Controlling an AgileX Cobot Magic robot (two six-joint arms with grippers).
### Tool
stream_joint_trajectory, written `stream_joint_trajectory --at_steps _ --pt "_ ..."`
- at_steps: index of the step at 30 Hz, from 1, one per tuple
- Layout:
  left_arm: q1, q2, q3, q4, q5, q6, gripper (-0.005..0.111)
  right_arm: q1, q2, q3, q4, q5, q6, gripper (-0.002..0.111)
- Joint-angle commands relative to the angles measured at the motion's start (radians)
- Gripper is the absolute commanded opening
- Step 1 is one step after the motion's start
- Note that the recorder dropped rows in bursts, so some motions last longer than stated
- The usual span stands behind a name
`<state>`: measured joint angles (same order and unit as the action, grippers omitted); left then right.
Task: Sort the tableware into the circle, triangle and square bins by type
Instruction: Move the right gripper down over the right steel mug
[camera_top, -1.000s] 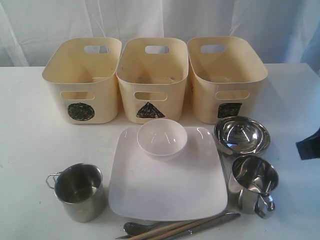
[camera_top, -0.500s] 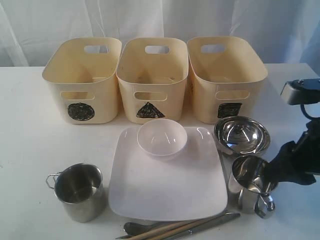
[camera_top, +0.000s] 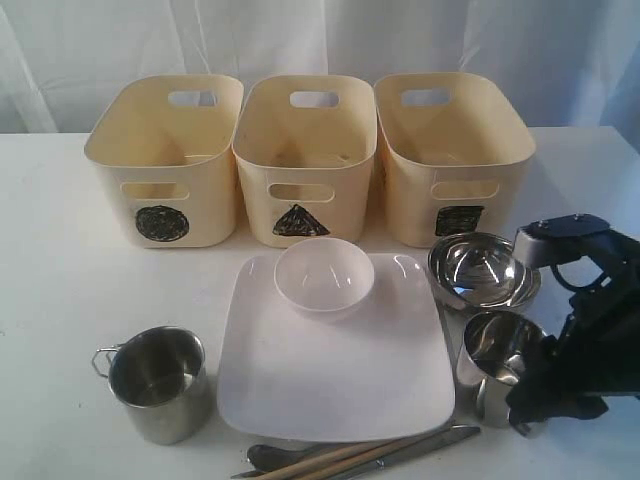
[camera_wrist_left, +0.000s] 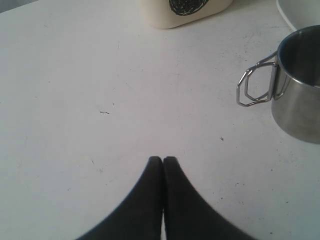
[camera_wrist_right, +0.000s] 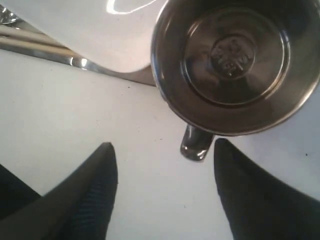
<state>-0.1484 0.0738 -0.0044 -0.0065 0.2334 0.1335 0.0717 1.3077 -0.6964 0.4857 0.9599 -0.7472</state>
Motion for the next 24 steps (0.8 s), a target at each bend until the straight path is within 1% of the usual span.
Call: stream_joint_trajectory --at_steps 1,5,9,24 --pt "-0.006 -0.005 0.004 -0.002 0.0 -0.002 0.0 0.021 0.002 0.003 -0.011 -0.051 -0.009 0.054" --pt "-0.006 -0.005 0.004 -0.002 0.0 -0.002 0.0 0.04 0.002 0.013 -0.02 -0.077 -0.007 0.054" --pt "-0.006 -0.005 0.004 -0.002 0.0 -0.002 0.0 0.05 0.003 0.025 -0.084 -0.077 0.033 0.054" --pt "-0.006 -0.005 0.004 -0.002 0.0 -0.002 0.0 0.05 0.003 0.025 -0.07 -0.119 0.056 0.054"
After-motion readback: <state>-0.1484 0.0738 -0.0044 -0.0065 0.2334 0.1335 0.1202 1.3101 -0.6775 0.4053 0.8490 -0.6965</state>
